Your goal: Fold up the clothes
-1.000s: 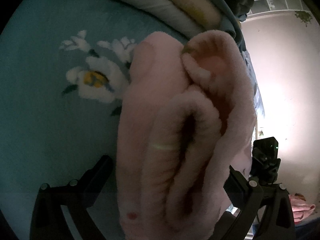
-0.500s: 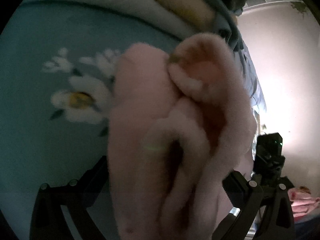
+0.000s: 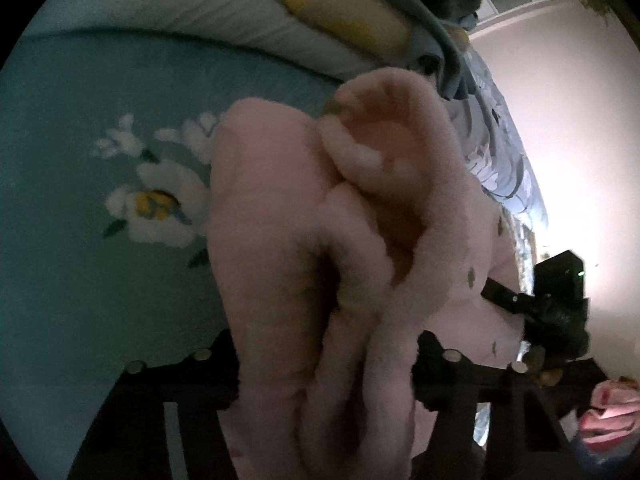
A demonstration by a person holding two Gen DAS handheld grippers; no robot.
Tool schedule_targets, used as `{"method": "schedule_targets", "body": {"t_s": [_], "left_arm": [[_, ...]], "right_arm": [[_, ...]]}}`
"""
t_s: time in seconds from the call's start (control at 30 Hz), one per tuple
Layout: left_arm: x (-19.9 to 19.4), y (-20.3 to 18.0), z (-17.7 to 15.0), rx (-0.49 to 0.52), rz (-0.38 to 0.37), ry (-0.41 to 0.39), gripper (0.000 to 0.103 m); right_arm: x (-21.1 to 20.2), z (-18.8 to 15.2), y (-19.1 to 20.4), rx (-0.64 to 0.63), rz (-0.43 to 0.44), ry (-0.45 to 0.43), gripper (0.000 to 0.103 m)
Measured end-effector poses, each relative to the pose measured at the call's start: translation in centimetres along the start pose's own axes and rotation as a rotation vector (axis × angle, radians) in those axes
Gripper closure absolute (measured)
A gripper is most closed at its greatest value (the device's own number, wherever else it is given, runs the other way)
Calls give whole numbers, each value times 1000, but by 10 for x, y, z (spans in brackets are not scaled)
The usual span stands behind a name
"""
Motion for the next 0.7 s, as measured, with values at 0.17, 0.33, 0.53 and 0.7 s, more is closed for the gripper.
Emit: {"method": "schedule_targets", "body": {"t_s": [0.17,0.33,0.53,0.7], "left_arm": [[-9,-16,-3,46,50,-20,53],[-32,-31,3,126,102,-52,55],[-82,-56,13,238,137,-148,55],[-129,-63,-10,322,216,-251,55]], "right_arm": [[-13,-2,19,-18,-49,-27,64],[-37,-9,44,-59,-79,-47,66],[-72,-18,94,-121,-102,-102,66],[-83,-28,141,-179,-96,-136,66]]}}
Point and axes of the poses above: each gripper's, at about its wrist camera, not at the fingertips, and x roughly the way its jaws point, y to its left, z to its top, the point moved 3 cm from there along x, roughly the way its jaws point, and after that the axes turned 12 degrees about -z, right-handed, at the moved point
